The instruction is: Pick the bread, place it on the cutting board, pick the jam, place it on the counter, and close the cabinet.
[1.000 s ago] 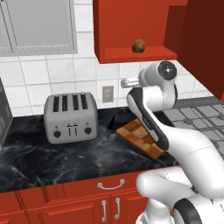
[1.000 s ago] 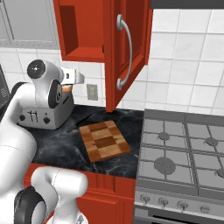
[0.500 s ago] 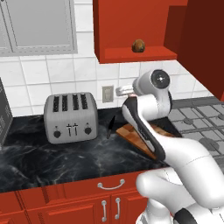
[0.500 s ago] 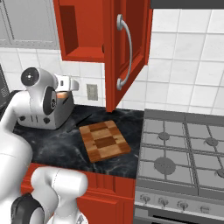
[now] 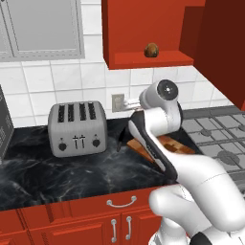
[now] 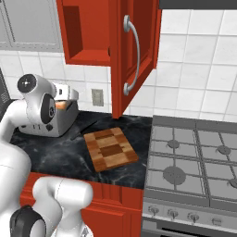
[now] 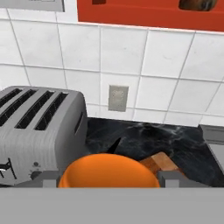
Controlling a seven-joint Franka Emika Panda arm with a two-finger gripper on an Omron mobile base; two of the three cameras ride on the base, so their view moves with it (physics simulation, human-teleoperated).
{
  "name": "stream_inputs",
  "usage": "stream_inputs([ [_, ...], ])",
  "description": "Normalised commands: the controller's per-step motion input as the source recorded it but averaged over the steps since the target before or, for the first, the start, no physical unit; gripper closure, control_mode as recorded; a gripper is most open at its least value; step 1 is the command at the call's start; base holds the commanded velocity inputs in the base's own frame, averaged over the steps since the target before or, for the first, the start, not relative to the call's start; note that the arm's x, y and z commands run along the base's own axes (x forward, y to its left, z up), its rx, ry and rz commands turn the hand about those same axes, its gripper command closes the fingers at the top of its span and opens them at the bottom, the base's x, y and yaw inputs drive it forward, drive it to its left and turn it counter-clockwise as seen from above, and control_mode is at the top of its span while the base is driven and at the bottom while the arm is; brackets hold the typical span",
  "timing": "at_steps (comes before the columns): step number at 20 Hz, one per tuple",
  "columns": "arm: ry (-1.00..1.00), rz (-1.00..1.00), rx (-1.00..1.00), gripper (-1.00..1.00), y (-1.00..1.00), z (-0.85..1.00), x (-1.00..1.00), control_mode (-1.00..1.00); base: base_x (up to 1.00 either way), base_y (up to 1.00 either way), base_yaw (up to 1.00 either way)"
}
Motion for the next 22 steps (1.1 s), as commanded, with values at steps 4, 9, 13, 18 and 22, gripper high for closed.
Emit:
stream_inputs([
  [4,0.06,0.00,0.00,1.00,0.24,-0.23,-0.01,-1.00,0.00,0.00,0.00],
  [9,0.03,0.00,0.00,1.00,0.23,-0.29,0.00,-1.00,0.00,0.00,0.00],
  [13,0.00,0.00,-0.01,1.00,0.21,-0.34,0.00,-1.00,0.00,0.00,0.00],
  [18,0.00,0.00,0.00,1.00,0.13,-0.31,0.00,-1.00,0.00,0.00,0.00],
  [22,0.00,0.00,0.00,1.00,0.03,-0.32,0.00,-1.00,0.00,0.00,0.00],
])
